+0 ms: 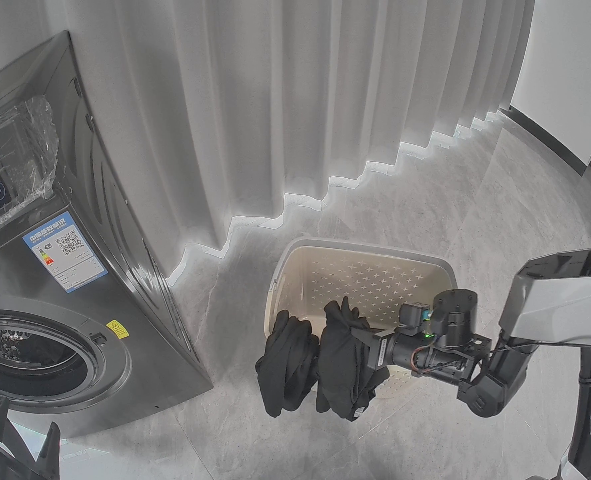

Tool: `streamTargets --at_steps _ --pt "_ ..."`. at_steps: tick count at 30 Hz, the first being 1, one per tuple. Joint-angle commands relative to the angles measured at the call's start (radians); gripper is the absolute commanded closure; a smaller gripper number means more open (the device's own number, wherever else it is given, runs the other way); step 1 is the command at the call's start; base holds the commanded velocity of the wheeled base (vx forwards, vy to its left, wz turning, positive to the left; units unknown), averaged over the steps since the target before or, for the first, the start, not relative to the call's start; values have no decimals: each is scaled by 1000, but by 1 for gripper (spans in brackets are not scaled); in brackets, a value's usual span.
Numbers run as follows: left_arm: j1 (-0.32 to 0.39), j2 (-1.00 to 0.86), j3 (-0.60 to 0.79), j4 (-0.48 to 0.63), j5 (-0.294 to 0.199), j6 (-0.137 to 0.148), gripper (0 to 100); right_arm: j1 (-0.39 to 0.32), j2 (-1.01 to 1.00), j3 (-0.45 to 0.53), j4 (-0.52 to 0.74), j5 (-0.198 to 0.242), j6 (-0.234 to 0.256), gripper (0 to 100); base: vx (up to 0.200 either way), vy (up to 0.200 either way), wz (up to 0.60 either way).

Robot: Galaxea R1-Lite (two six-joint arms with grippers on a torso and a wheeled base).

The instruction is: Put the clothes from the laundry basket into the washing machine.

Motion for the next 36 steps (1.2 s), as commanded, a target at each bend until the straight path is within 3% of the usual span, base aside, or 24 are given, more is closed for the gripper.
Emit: streamTargets --at_steps 1,8,14,20,27,36 --pt "0 -13 18 0 0 -2 0 11 -205 152 -113 3 -2 100 0 0 0" --pt "0 -13 18 1 0 -1 0 41 -347 272 -199 10 -1 100 0 0 0" --pt "0 -13 18 0 0 -2 0 78 -464 253 -198 52 4 100 0 0 0" --pt "0 -13 18 1 0 -4 0 135 -533 252 -190 53 4 100 0 0 0" --pt "0 -13 18 0 0 -5 0 202 -639 244 -187 87 -28 100 0 0 0" --pt "0 -13 18 0 2 -5 0 248 -751 200 -38 87 -32 100 0 0 0"
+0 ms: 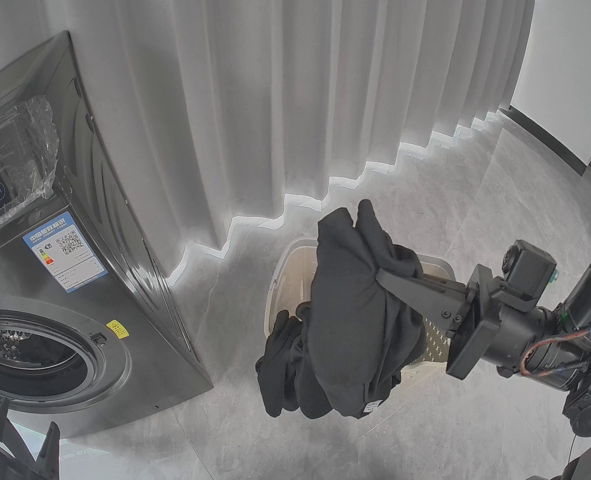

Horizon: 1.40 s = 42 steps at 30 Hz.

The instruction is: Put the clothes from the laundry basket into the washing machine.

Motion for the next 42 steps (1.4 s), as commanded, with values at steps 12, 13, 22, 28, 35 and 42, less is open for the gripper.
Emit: streamTargets --at_steps 12,13,22,28,35,42 --pt "0 -13 18 0 1 -2 0 -14 -68 -52 47 39 11 100 -183 0 0" --pt "0 -13 18 0 1 -2 0 -11 -66 -52 43 39 12 100 -200 0 0" --pt "0 -13 18 0 1 -2 0 14 -71 -38 46 70 25 100 0 0 0" --pt "0 -13 18 0 1 -2 0 26 -70 -38 41 71 80 100 -200 0 0" --pt "0 -13 18 0 1 1 0 25 -60 -35 41 71 112 100 -86 0 0" --pt "0 -13 18 0 1 1 0 15 -54 -43 43 76 114 100 0 0 0"
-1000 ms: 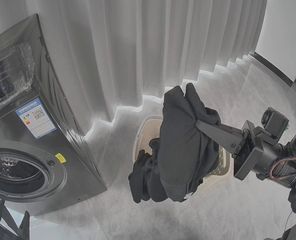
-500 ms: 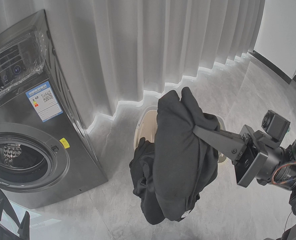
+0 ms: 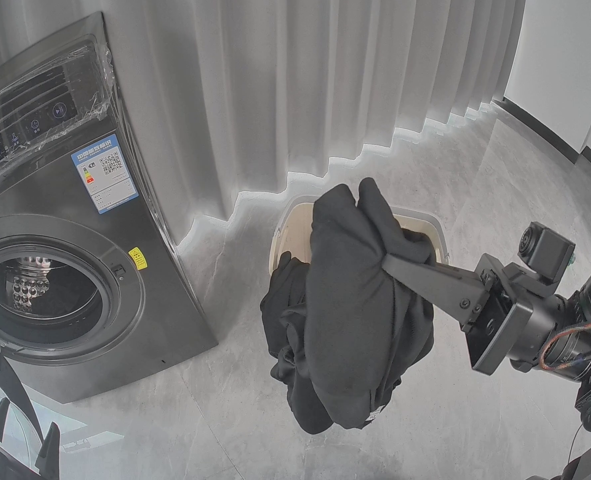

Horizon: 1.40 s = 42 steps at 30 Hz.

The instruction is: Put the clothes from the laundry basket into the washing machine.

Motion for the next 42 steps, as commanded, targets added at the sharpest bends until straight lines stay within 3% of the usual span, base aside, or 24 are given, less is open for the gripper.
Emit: streamTargets --at_steps 1,9,15,29,34,42 --pt "0 -13 18 0 0 -1 0 -2 14 -1 0 0 -3 100 0 0 0" --pt "0 -13 18 0 0 -1 0 -7 42 -4 -2 -5 -10 100 0 0 0" --pt "0 -13 18 0 0 1 0 -19 63 -16 -3 -6 -56 100 0 0 400" --pt "0 -13 18 0 0 1 0 -33 100 -4 -3 -6 -59 100 0 0 86" --pt "0 -13 18 0 0 1 0 -35 137 -7 -62 -9 -99 100 0 0 600" --pt "0 -13 18 0 0 1 0 -28 157 -9 -101 -11 -95 100 0 0 300"
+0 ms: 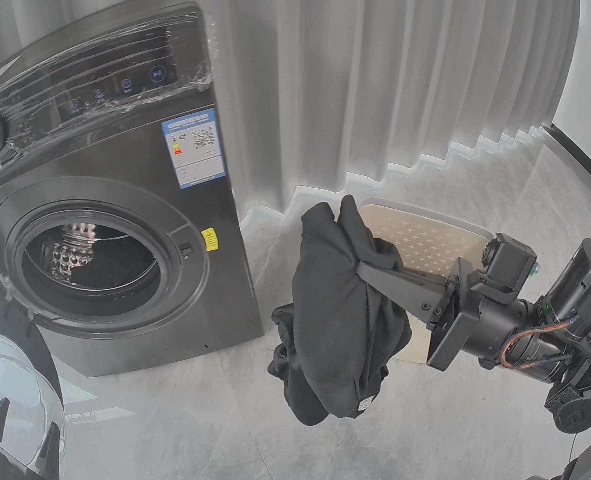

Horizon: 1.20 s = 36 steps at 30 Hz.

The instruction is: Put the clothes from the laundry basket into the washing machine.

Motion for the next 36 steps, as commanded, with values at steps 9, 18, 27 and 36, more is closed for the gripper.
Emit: streamTargets --at_steps 9,18,27,36 --pt "0 -13 18 0 0 0 0 2 16 2 -3 2 3 100 0 0 67" --pt "0 -13 18 0 0 0 0 7 13 -4 -3 1 3 100 0 0 533" --pt "0 -13 18 0 0 0 0 13 13 -1 -3 2 4 100 0 0 0" --pt "0 -13 18 0 0 0 0 4 14 -7 -21 2 -5 100 0 0 267"
